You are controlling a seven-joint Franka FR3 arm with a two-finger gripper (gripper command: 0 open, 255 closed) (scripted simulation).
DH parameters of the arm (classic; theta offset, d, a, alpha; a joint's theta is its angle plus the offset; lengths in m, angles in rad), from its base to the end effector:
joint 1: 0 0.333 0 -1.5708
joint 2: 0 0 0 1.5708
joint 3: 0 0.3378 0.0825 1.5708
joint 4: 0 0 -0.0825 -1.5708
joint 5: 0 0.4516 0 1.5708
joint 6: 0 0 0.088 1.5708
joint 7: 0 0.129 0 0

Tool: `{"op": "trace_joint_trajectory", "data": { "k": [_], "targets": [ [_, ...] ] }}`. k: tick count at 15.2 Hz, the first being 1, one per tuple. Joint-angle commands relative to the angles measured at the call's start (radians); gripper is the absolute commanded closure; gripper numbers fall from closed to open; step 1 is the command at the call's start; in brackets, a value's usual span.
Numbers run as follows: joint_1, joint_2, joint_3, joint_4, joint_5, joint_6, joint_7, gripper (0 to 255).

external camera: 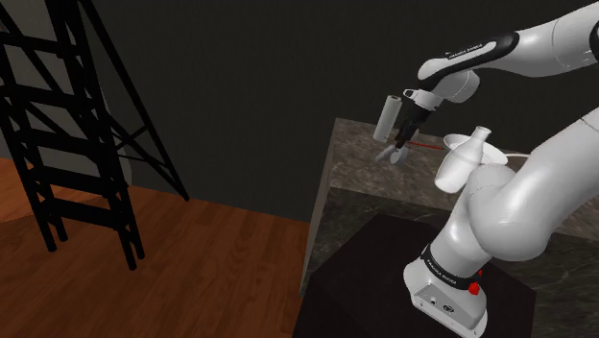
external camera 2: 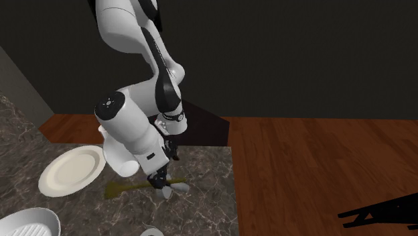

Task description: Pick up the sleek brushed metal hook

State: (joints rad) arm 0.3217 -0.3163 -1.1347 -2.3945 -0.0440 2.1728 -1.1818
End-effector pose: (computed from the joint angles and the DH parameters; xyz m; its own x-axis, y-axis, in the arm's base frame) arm 0.3614 -0.3655 0.3204 0.8982 0.3903 0.2023 0.4239 -0.8909 -0.1631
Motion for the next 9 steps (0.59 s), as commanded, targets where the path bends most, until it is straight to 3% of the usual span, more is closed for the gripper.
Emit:
{"op": "trace_joint_trajectory", "data": {
  "k": [1,6,7,8,9],
  "targets": [
    [0.074,0.062,-0.090,0.031,0.061,0.015,-0.094,0],
    [0.170,0.143,-0.196,0.006,0.151,0.078,-0.174,0],
    [0.199,0.165,-0.227,0.002,0.177,0.090,-0.197,0],
    [0.260,0.208,-0.290,-0.003,0.232,0.105,-0.242,0],
    [0.261,0.207,-0.290,-0.003,0.231,0.105,-0.241,0]
  ]
}}
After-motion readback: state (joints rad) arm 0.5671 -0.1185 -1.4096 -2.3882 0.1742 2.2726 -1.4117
